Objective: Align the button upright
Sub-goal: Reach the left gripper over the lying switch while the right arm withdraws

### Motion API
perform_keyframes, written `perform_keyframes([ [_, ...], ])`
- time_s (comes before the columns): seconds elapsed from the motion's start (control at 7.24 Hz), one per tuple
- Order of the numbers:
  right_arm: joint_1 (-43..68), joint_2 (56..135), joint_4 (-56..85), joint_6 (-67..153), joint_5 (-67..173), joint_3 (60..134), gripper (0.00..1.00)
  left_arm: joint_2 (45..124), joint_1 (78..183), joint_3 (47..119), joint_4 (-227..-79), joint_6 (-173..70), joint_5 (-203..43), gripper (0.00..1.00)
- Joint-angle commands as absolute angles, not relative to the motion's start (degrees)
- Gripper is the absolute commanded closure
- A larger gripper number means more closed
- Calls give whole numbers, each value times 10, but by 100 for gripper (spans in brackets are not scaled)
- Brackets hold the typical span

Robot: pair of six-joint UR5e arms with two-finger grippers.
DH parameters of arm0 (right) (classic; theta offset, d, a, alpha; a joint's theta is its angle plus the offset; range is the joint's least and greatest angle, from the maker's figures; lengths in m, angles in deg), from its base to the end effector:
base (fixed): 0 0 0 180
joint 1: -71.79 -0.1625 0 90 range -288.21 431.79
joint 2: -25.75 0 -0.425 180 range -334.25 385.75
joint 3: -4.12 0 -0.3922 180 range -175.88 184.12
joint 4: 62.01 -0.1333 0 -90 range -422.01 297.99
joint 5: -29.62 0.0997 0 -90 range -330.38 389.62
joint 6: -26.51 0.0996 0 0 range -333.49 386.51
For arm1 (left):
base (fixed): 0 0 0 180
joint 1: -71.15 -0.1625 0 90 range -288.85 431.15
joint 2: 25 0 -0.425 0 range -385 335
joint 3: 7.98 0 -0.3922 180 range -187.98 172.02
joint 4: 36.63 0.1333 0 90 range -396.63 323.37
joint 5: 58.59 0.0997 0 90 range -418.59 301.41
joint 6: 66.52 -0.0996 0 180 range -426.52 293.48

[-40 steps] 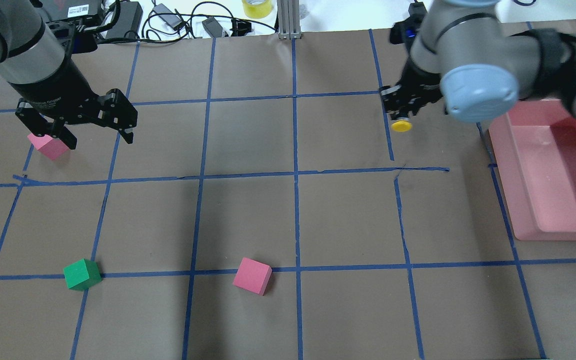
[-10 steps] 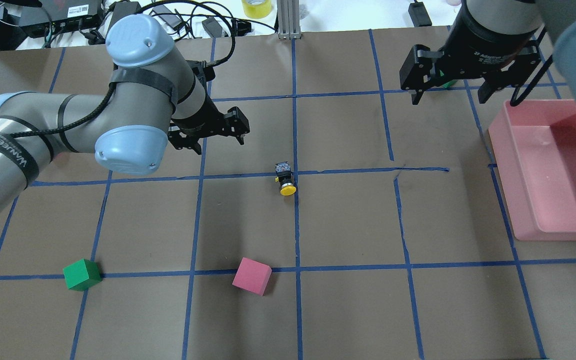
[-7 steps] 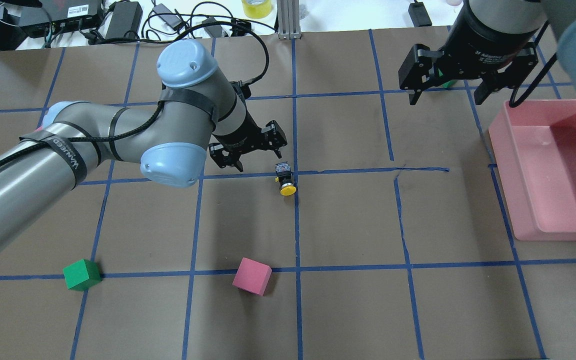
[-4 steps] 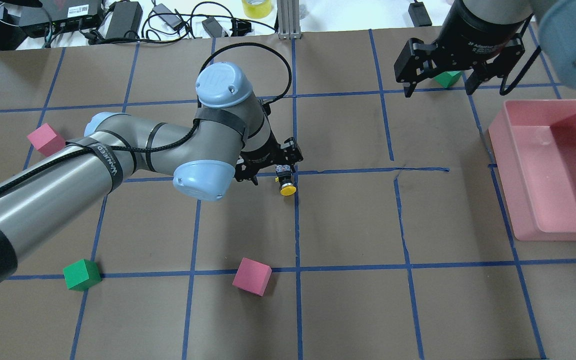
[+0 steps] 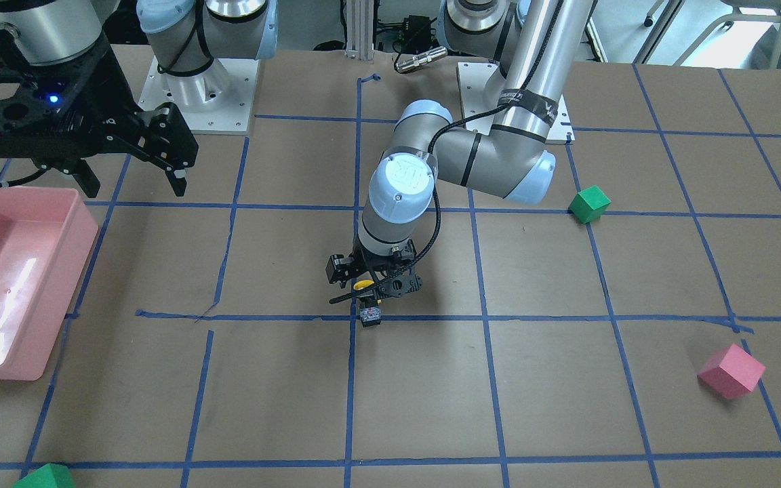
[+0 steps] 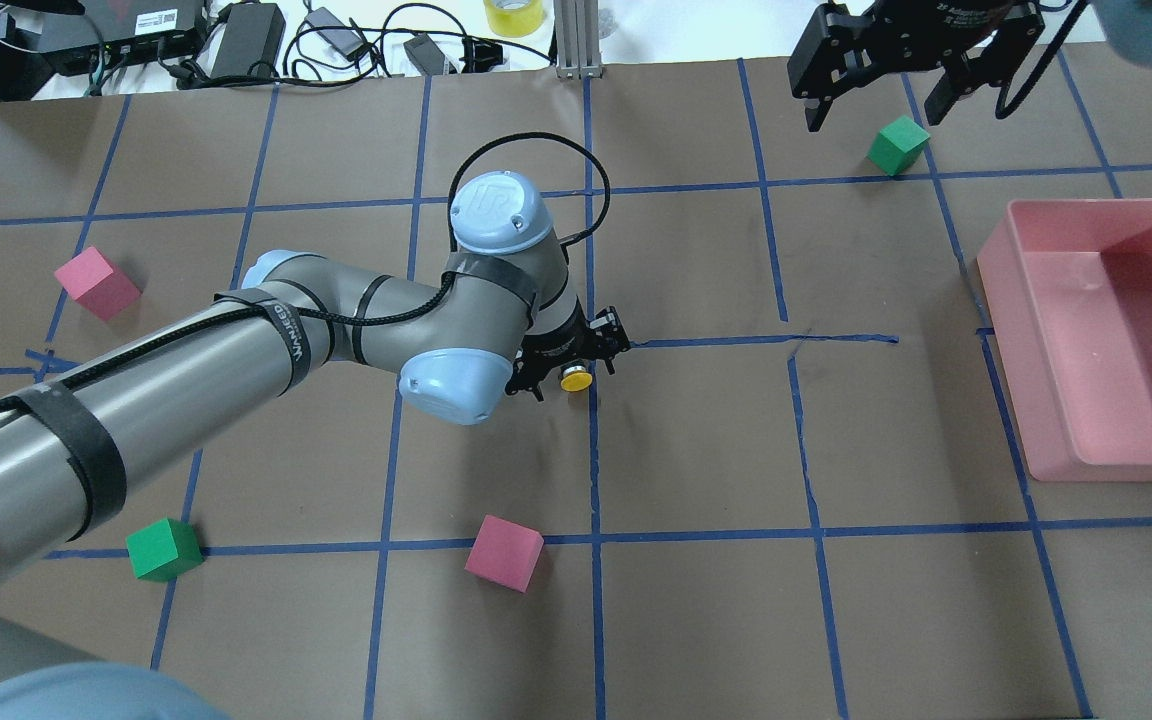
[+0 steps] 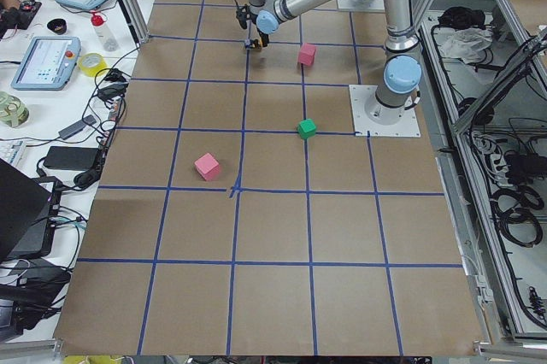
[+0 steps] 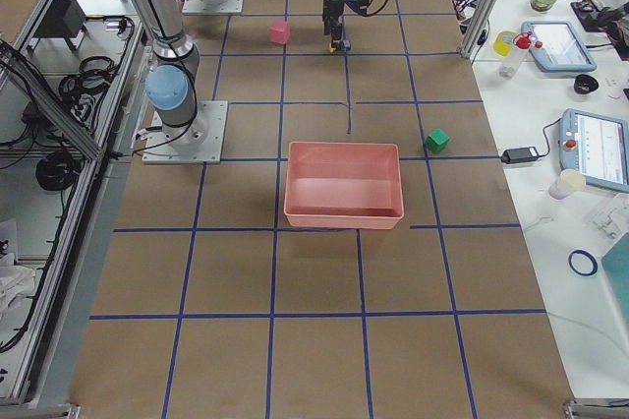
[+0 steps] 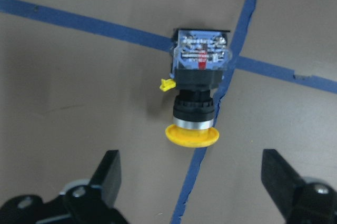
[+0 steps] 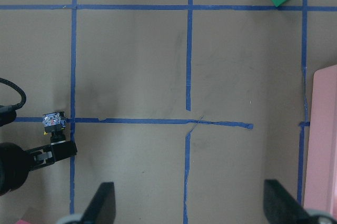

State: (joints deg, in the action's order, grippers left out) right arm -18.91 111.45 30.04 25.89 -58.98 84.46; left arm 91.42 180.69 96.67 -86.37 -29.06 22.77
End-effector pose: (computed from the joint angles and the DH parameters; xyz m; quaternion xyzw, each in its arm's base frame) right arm 0.1422 -0.5324 0.5371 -0.0123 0.9978 -0.0646 0.0122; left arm -0.3347 -0.4999 0.1856 0.1558 -0.9849 -0.0421 0.0628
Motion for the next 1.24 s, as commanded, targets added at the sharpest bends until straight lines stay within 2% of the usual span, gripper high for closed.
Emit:
perform_keyframes([
  [0.0,-191,1115,298,260,-592,848,0,929,1814,967,-857,-265,223,25],
  [0.14,-190,1119,299,260,-592,849,0,929,1815,967,-859,-265,221,67],
  [0.28,-191,1122,298,259,-596,851,0,930,1815,967,-862,-266,224,100],
  [0.97,-190,1122,298,260,-592,852,0,913,1815,955,-868,-249,222,100],
  [1.1,-190,1122,298,259,-592,852,0,915,1815,956,-882,-243,218,1],
])
